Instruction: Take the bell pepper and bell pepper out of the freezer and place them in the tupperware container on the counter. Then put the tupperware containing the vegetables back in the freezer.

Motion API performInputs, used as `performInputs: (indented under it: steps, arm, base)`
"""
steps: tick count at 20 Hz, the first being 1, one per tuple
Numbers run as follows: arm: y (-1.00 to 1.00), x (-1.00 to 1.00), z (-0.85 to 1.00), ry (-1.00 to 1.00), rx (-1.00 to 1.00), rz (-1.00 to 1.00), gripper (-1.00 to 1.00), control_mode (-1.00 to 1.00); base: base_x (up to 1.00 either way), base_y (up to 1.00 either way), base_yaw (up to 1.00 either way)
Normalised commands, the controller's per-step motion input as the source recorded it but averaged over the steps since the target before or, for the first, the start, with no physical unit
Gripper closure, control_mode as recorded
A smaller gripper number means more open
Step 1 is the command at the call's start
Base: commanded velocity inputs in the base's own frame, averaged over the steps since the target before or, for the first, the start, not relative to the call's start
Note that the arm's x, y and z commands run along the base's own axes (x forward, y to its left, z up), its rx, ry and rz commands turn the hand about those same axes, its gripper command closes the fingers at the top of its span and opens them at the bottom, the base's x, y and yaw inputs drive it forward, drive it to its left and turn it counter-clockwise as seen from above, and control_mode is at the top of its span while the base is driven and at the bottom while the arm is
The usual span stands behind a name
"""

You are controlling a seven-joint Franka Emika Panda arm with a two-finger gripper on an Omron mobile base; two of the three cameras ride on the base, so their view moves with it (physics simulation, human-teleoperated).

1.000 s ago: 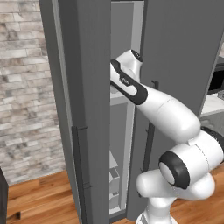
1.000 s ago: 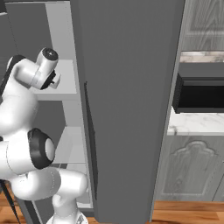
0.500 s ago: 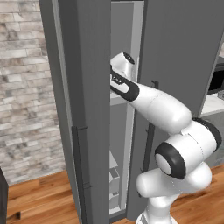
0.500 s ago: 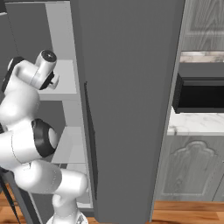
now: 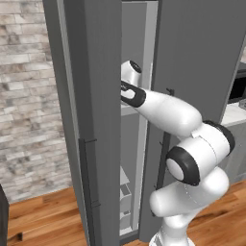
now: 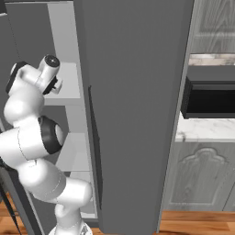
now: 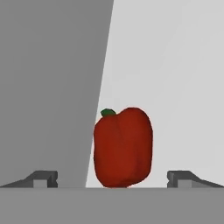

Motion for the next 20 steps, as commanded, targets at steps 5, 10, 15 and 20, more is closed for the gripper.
performInputs:
  steps: [5, 10, 15, 20]
  arm:
    - [0.08, 0.25, -0.15, 0.0, 0.0, -0.02, -1.0, -1.0]
    - [0.13, 0.16, -0.21, 0.01, 0.0, -0.02, -1.0, -1.0]
    - [0.29, 0.16, -0.32, 0.05, 0.0, -0.02, 1.0, -1.0]
    - [0.35, 0.05, -0.34, 0.06, 0.0, -0.02, 1.0, -1.0]
  base:
    - [0.0, 0.0, 0.0]
    - [0.0, 0.0, 0.0]
    - [0.0, 0.0, 0.0]
    - [0.0, 0.0, 0.0]
